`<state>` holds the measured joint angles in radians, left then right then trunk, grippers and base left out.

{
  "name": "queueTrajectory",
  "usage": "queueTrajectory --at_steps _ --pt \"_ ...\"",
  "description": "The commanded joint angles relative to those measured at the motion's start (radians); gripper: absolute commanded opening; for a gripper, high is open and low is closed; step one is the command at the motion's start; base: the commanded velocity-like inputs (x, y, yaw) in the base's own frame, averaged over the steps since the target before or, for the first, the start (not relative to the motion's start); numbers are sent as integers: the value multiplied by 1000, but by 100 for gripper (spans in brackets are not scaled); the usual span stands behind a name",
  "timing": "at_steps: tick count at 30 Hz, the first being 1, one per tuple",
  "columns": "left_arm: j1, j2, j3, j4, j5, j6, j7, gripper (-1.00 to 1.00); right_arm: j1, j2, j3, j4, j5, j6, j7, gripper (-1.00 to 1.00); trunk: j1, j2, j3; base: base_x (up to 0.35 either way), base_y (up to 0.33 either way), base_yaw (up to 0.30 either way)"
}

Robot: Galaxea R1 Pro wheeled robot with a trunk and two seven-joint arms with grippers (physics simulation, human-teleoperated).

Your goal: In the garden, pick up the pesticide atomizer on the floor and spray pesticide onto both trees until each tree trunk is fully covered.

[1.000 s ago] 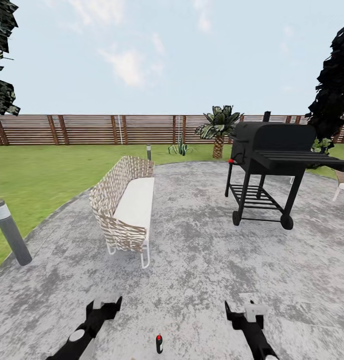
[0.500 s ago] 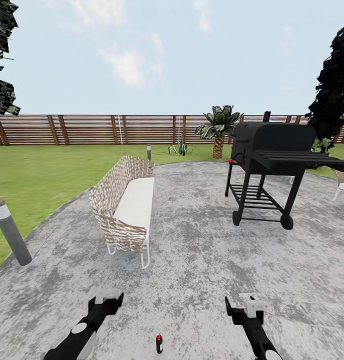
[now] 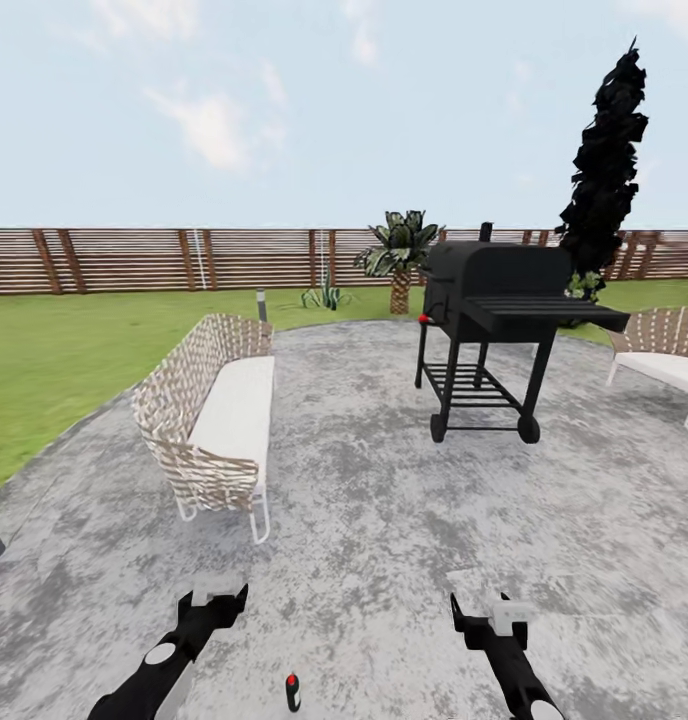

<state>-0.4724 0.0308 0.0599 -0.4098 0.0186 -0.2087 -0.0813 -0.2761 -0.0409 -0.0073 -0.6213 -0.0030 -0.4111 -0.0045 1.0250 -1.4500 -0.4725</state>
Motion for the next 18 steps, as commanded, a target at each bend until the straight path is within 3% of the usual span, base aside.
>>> queueTrajectory --at_steps 1,11,18 --pt "0 0 0 0 0 0 1 100 0 0 0 0 0 0 0 100 0 0 -1 0 0 -238" --pt "0 0 0 0 0 5 2 100 0 1 0 0 -1 0 0 100 31 -56 -39 0 0 -194" --pt "-1 0 0 0 0 9 4 100 0 1 -1 -1 -2 0 -1 100 57 -105 -71 0 0 -79"
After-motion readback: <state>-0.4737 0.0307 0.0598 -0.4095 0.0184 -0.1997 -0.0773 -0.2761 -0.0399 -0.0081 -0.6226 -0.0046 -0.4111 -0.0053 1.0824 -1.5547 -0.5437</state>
